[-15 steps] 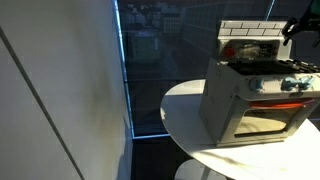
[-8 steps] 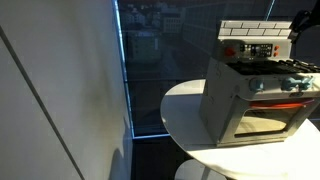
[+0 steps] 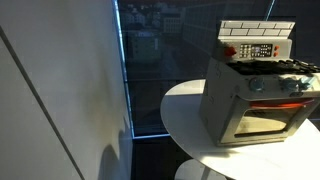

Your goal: Press the right upper button on the stove

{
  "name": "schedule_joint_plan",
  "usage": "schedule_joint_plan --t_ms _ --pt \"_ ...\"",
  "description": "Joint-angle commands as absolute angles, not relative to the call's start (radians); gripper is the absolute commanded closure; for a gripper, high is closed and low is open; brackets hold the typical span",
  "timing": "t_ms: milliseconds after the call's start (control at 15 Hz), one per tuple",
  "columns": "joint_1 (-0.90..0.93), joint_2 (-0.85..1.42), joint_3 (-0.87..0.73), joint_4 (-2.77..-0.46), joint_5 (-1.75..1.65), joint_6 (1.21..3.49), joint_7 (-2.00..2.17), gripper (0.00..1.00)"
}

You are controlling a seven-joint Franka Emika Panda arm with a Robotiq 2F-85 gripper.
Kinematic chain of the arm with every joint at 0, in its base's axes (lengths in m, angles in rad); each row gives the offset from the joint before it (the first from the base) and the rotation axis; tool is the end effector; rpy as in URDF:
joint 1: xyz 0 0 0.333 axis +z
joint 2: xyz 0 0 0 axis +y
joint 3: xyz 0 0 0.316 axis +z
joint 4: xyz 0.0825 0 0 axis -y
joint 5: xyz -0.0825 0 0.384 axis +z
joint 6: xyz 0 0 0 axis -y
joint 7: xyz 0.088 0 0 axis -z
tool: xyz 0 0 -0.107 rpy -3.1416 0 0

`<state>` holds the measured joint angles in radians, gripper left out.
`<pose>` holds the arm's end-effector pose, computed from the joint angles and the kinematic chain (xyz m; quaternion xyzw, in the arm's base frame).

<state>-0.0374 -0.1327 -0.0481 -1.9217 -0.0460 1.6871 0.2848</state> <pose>0.5071 -0.0490 0.5391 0.9822 -0.1797 -0.0488 0.0245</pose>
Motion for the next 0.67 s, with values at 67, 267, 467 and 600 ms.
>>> schedule_joint_plan --t_ms 67,267,467,600 --pt "-0.046 -0.266 -0.045 -1.959 -0.037 1.613 0.231 0.00" --pt "-0.044 -0.342 -0.042 -1.985 -0.036 1.615 0.207 0.00" --pt "-0.044 -0.411 -0.041 -2.010 -0.027 1.624 0.186 0.00" --pt "-0.045 -0.442 -0.043 -2.021 -0.023 1.622 0.175 0.00"
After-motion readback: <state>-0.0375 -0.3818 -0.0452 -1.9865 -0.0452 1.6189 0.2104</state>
